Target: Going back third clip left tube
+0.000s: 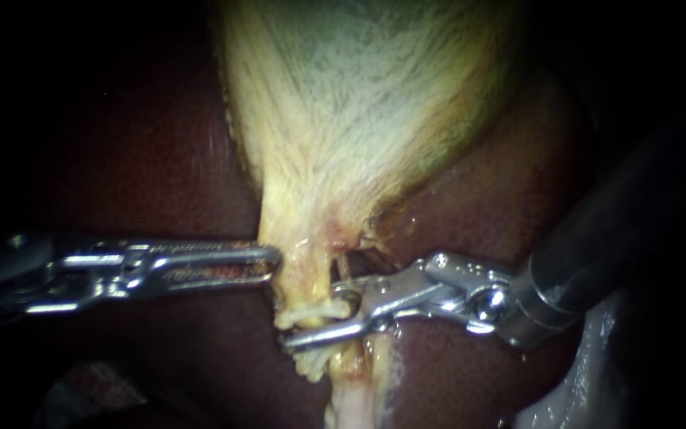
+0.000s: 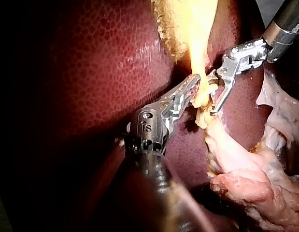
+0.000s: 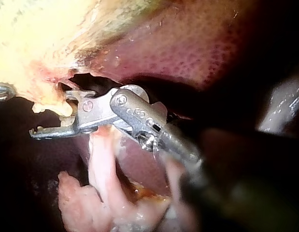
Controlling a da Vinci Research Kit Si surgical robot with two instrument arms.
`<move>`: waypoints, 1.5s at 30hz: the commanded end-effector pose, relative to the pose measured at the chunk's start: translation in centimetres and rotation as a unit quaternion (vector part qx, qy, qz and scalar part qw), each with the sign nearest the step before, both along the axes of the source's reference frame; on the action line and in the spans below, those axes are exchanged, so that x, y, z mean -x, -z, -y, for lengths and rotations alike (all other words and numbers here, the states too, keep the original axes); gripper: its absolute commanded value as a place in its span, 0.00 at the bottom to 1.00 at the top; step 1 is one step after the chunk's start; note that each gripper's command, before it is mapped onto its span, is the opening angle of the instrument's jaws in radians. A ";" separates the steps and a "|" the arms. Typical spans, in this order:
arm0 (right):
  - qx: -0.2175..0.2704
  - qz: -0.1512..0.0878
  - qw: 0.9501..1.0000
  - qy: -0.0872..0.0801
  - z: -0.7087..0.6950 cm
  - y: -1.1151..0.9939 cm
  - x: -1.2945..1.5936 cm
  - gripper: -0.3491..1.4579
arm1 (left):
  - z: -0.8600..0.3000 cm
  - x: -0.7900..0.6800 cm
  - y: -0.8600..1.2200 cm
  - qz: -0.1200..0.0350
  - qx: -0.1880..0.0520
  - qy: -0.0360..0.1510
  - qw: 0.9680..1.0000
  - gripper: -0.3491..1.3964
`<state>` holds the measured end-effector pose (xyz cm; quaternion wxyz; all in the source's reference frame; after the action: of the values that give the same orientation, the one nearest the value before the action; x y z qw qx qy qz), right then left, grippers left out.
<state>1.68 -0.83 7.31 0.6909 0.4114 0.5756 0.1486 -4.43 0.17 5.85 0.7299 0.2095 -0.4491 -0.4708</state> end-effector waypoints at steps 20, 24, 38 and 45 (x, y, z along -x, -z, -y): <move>0.042 -0.008 0.999 -0.024 -0.23 0.19 0.89 0.50 | 0.01 -0.03 0.01 0.001 0.000 -0.001 1.000 0.00; 0.068 -0.010 0.997 -0.036 -0.41 0.34 1.13 0.50 | 0.01 -0.03 0.01 0.001 0.000 -0.001 1.000 0.00; 0.117 0.012 0.992 -0.045 -0.59 0.50 1.41 0.52 | 0.00 0.14 -0.14 -0.003 0.002 0.002 1.000 0.00; 0.121 0.011 0.992 -0.042 -0.57 0.51 1.45 0.52 | 0.04 0.38 -0.34 -0.010 0.002 -0.003 1.000 0.00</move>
<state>0.22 -0.26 6.79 0.7348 0.2986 0.5987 0.1118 -4.85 0.13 6.21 0.7358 0.2057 -0.4426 -0.4695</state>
